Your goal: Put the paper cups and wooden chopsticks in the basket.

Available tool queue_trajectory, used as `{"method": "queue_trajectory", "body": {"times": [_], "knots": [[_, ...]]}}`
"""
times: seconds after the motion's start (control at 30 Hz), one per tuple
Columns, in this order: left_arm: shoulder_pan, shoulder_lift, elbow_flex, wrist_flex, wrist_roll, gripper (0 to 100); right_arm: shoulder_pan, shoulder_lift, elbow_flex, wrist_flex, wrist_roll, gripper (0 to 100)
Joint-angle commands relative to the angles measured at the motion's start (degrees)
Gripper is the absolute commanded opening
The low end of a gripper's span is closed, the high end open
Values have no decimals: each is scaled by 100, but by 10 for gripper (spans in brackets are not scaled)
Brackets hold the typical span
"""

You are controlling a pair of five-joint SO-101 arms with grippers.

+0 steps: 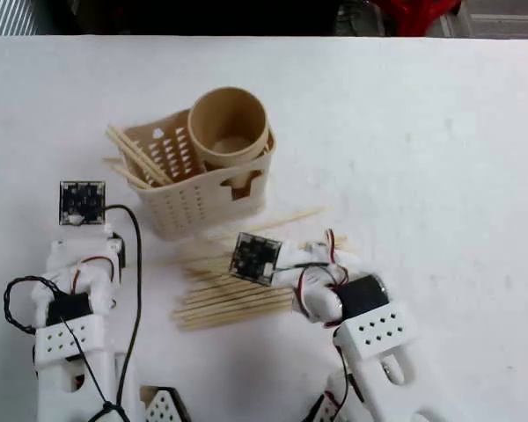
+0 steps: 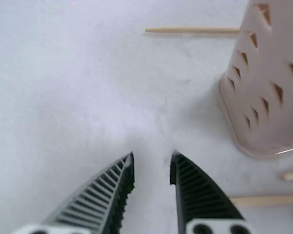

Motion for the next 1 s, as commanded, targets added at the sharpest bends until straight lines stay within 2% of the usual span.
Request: {"method": "queue_trajectory", "body": {"times": [0.0,0.13,0.33,0.67,0.87,0.97], "knots": [[66,40,-26,-114,-70,142,-13,-145,167,-48,114,183],[66,40,-26,-114,-70,142,-40,-136,536,-453,114,154],[66,40,-26,-114,-70,142,-57,-4,457,-523,-334,176],[66,40,-26,-114,-70,141,-40,1815,343,-910,-738,176],[66,40,-26,-114,-70,141,-101,1921,-229,-242,-1266,180],[66,40,-26,-114,-70,141,-154,1921,-273,101,-1407,241]]}}
